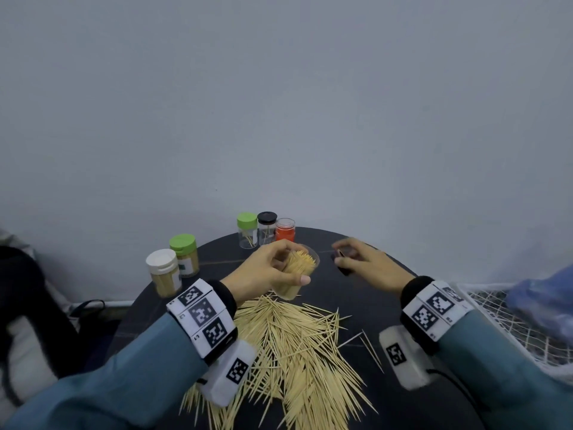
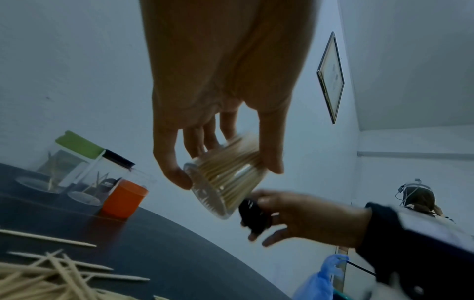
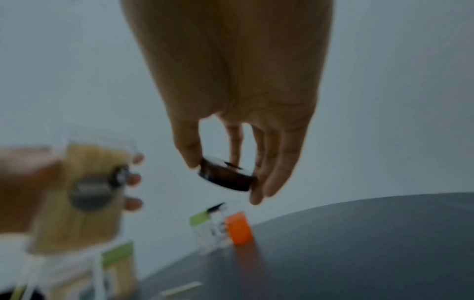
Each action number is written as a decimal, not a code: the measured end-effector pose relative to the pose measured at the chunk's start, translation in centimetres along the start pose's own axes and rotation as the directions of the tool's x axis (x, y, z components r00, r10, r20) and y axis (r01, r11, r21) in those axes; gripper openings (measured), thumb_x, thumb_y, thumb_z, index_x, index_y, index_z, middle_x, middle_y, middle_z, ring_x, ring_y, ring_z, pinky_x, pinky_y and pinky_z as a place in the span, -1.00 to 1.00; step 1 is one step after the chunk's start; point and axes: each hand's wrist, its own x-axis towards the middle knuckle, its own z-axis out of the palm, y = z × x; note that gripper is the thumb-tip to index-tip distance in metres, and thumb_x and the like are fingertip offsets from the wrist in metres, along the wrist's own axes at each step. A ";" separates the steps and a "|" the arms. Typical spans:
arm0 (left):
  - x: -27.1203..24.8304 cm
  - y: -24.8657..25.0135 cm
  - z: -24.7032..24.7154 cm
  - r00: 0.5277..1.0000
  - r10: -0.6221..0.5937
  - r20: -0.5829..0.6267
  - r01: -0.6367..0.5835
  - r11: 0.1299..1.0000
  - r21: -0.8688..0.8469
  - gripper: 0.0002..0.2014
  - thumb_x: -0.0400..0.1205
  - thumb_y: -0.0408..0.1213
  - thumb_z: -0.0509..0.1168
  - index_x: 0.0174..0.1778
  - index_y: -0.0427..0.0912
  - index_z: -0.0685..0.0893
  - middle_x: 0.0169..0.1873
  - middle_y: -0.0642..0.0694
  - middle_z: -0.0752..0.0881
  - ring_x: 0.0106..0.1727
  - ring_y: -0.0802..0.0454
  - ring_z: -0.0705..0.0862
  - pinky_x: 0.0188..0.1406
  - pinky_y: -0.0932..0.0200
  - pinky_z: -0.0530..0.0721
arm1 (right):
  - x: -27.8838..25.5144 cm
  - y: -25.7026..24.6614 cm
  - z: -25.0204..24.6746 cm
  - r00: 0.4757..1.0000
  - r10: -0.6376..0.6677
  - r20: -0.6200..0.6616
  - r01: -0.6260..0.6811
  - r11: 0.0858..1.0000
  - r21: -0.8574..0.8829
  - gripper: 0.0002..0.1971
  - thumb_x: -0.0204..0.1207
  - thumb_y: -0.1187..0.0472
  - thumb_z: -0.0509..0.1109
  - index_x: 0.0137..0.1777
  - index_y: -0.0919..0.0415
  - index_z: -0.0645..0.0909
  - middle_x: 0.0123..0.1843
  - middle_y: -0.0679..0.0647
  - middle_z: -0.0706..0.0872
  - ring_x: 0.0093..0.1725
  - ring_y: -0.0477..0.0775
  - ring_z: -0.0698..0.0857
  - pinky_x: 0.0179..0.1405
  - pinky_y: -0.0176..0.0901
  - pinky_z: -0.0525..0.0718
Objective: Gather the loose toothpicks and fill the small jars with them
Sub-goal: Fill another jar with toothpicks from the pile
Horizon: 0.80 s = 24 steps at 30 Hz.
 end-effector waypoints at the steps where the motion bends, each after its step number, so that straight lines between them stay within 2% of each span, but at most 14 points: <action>1: -0.2 -0.1 -0.4 1.000 0.013 -0.009 -0.013 1.000 -0.007 -0.51 0.40 -0.32 0.53 0.24 -0.05 0.59 0.09 -0.11 0.72 0.14 -0.07 0.70 0.21 0.03 0.67 | -0.1 -1.4 0.3 0.999 -0.049 0.014 0.047 0.991 0.123 -0.79 0.59 0.14 0.31 0.21 0.01 0.51 -0.01 0.01 0.66 0.05 0.09 0.68 -0.01 -0.24 0.65; 4: -0.8 -0.3 -1.5 0.998 0.043 -0.050 -0.045 0.999 -0.023 -0.54 0.42 -0.33 0.53 0.20 0.00 0.59 0.09 -0.10 0.72 0.10 -0.05 0.71 0.14 0.13 0.67 | -0.2 -4.8 1.3 0.985 -0.161 0.057 0.141 0.954 0.264 -0.77 0.61 0.15 0.28 0.24 0.07 0.50 0.02 0.11 0.68 -0.02 0.20 0.73 0.00 -0.07 0.72; 6: -1.2 -0.4 -2.0 0.995 0.057 -0.085 -0.059 0.998 -0.025 -0.55 0.41 -0.31 0.53 0.17 0.04 0.57 0.08 -0.08 0.70 0.09 -0.02 0.70 0.10 0.20 0.67 | 0.0 -6.2 2.3 0.972 -0.219 0.084 0.190 0.944 0.271 -0.77 0.62 0.15 0.27 0.26 0.06 0.49 0.03 0.08 0.67 -0.01 0.13 0.72 -0.04 -0.11 0.73; 8: -1.6 -0.7 -2.5 0.992 0.060 -0.109 -0.062 0.998 -0.022 -0.55 0.39 -0.27 0.54 0.14 0.04 0.55 0.08 -0.07 0.70 0.11 -0.02 0.69 0.13 0.19 0.64 | 0.2 -7.2 3.2 0.959 -0.268 0.088 0.239 0.938 0.252 -0.78 0.63 0.14 0.25 0.25 0.03 0.50 0.04 0.05 0.67 0.02 0.10 0.71 -0.06 -0.16 0.72; 11: -2.1 -1.0 -3.4 0.991 0.070 -0.112 -0.071 0.997 -0.004 -0.49 0.36 -0.19 0.58 0.19 -0.05 0.58 0.10 -0.10 0.73 0.15 -0.04 0.70 0.23 0.11 0.62 | 0.3 -8.1 4.0 0.943 -0.321 0.084 0.298 0.931 0.212 -0.75 0.63 0.13 0.25 0.29 0.05 0.50 0.12 0.10 0.68 0.06 0.15 0.70 -0.01 -0.08 0.71; 13: -2.4 -1.0 -4.0 0.991 0.073 -0.111 -0.073 0.997 0.005 -0.46 0.33 -0.15 0.59 0.21 -0.06 0.59 0.10 -0.10 0.74 0.15 -0.02 0.71 0.25 0.11 0.63 | 0.5 -8.5 4.4 0.931 -0.355 0.091 0.338 0.928 0.158 -0.70 0.64 0.11 0.23 0.34 0.09 0.47 0.13 0.07 0.66 0.01 0.06 0.68 -0.04 -0.11 0.68; 16: -2.8 -1.1 -4.4 0.992 0.075 -0.102 -0.072 0.997 0.031 -0.54 0.44 -0.26 0.51 0.24 -0.03 0.57 0.14 -0.11 0.73 0.18 -0.05 0.70 0.25 0.06 0.64 | 0.8 -9.0 4.9 0.904 -0.410 0.123 0.411 0.911 0.021 -0.67 0.66 0.07 0.19 0.38 0.12 0.42 0.18 0.07 0.61 -0.03 -0.09 0.57 -0.03 -0.22 0.54; 21: -3.1 -1.2 -4.8 0.989 0.074 -0.126 -0.059 0.991 0.119 -0.43 0.45 -0.19 0.51 0.38 -0.13 0.56 0.16 -0.07 0.71 0.18 0.02 0.68 0.24 0.04 0.65 | 1.2 -9.3 5.5 0.899 -0.409 0.157 0.417 0.909 -0.019 -0.69 0.66 0.08 0.19 0.35 0.15 0.42 0.22 0.13 0.59 0.16 0.09 0.59 0.22 0.07 0.58; 24: -3.1 -1.2 -4.6 0.985 0.077 -0.155 -0.047 0.981 0.189 -0.43 0.44 -0.18 0.52 0.38 -0.14 0.56 0.16 -0.06 0.71 0.16 0.07 0.67 0.20 0.16 0.63 | 1.3 -9.1 5.8 0.907 -0.393 0.155 0.402 0.915 -0.033 -0.71 0.64 0.08 0.23 0.31 0.14 0.43 0.15 0.12 0.61 0.12 0.11 0.61 0.21 0.12 0.58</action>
